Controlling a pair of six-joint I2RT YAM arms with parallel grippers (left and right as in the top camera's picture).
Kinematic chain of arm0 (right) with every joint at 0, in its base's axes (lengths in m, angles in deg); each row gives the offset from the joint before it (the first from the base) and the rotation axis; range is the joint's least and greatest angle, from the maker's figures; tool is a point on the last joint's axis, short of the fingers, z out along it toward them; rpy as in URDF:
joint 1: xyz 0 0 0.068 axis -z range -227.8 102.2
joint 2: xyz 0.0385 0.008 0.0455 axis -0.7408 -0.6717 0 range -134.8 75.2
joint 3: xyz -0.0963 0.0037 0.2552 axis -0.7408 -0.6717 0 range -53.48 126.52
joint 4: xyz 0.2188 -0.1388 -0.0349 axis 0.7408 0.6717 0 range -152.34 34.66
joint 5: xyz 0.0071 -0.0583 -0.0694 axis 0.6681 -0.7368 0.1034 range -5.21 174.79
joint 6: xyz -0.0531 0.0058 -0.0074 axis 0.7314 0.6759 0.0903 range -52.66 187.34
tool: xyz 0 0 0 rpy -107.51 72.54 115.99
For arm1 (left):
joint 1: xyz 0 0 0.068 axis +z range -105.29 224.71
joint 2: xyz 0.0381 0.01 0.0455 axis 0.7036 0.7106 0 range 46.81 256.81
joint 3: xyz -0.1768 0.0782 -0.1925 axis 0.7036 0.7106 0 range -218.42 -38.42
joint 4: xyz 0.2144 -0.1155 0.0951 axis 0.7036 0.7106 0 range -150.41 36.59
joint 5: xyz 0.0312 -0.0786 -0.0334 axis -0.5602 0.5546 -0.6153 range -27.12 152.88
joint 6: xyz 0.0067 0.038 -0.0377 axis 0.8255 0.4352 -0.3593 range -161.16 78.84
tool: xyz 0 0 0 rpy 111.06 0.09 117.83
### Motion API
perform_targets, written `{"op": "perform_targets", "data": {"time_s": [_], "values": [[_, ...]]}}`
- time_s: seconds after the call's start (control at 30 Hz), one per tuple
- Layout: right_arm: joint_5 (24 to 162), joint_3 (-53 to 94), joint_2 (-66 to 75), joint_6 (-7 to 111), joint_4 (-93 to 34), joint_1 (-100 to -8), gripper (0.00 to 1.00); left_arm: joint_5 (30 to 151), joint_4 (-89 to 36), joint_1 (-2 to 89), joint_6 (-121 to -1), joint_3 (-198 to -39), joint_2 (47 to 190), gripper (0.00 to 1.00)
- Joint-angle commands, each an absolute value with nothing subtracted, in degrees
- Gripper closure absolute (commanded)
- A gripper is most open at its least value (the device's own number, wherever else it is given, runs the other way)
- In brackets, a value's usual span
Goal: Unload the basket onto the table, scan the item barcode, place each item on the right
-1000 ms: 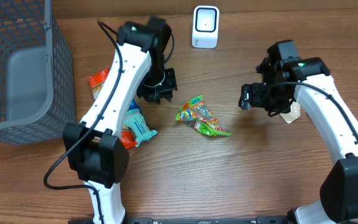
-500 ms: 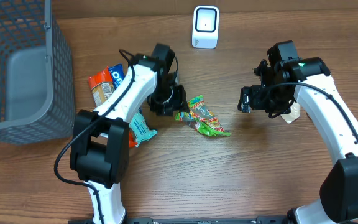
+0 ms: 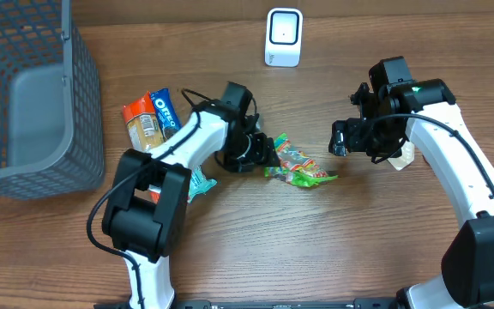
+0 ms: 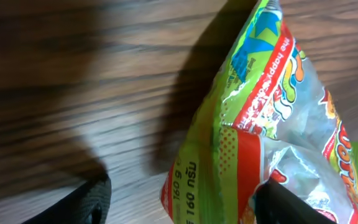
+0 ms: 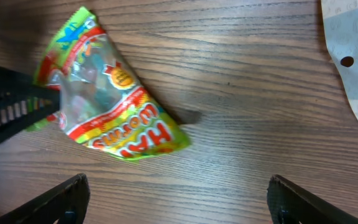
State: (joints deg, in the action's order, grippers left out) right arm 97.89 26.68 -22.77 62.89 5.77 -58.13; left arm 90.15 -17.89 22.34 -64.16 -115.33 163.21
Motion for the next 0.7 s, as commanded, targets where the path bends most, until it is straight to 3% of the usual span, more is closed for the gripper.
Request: {"op": "perform_targets", "data": {"time_s": [0.0,0.07,0.27,0.67], "values": [[97.7,27.4,-21.0,63.4,5.6,-58.3,0.08,90.8,-19.6,21.3,-69.8,-114.6,163.7,0.38],[97.7,27.4,-21.0,63.4,5.6,-58.3,0.08,91.0,-20.2,20.7,-71.3,-114.6,163.7,0.48],[97.7,27.4,-21.0,63.4,5.5,-58.3,0.08,91.5,-20.2,19.1,-74.5,-114.6,163.7,0.96],[97.7,27.4,-21.0,63.4,5.5,-58.3,0.08,91.3,-16.8,20.9,-78.0,-117.5,160.0,0.96]]}}
